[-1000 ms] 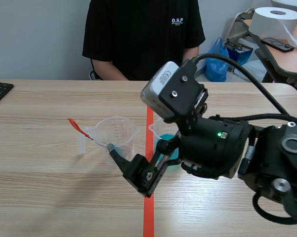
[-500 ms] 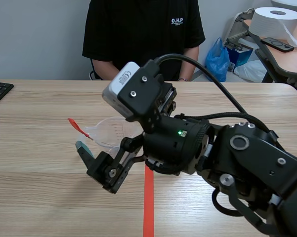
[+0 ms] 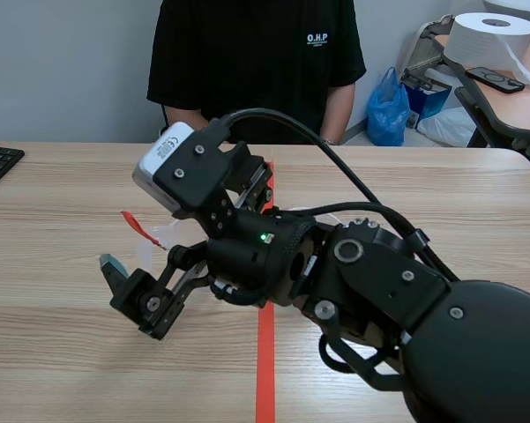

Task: Do the redox reaction experiment.
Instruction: 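Lift the metal plate out of the left beaker, then move the plate over the blue solution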

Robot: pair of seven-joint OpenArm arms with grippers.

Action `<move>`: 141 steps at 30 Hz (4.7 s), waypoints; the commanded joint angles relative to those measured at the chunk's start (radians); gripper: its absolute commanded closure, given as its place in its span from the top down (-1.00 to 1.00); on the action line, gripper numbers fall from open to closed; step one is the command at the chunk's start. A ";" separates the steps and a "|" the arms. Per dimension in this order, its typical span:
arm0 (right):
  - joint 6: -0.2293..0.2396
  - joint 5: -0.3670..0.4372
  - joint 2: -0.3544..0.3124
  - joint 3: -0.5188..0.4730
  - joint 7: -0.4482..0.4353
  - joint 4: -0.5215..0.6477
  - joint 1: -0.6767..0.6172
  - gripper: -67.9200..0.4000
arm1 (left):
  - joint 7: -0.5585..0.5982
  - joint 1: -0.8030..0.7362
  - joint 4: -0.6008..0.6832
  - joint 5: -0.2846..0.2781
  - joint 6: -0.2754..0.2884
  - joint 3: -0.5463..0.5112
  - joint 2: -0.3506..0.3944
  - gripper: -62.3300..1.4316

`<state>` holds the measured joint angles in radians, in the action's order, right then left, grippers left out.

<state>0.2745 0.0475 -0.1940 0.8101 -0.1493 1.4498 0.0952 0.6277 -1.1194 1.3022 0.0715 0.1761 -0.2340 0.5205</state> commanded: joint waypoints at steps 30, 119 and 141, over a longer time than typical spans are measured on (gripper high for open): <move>-0.076 0.004 0.035 0.002 -0.009 -0.069 0.068 -0.25 | 0.061 -0.008 0.017 -0.003 -0.001 -0.003 -0.004 -0.83; 0.471 0.911 -0.299 -0.660 0.629 0.300 0.157 -0.94 | 0.064 0.009 0.017 -0.004 0.021 -0.002 -0.005 -0.83; 0.471 0.933 -0.299 -0.658 0.607 0.277 0.157 -0.94 | 0.069 0.009 0.017 -0.004 0.021 -0.002 -0.005 -0.83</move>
<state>0.7403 0.9688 -0.4797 0.1570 0.4763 1.7248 0.2237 0.6758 -1.1103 1.3033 0.0711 0.1944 -0.2344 0.5205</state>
